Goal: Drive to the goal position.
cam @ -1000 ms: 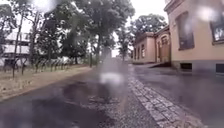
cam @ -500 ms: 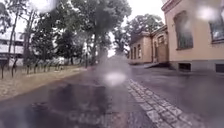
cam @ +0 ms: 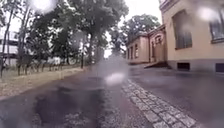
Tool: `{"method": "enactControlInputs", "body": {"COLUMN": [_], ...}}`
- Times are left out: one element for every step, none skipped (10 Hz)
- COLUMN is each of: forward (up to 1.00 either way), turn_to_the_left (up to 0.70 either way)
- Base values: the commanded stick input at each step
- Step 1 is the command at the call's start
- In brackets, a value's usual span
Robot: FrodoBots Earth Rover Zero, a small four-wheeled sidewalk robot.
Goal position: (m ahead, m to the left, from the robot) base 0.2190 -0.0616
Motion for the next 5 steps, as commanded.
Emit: {"method": "enactControlInputs", "body": {"forward": [0.7,0.7,0.7,0.7,0.7], "turn_to_the_left": [0.0,0.0,0.0,0.0,0.0]}}
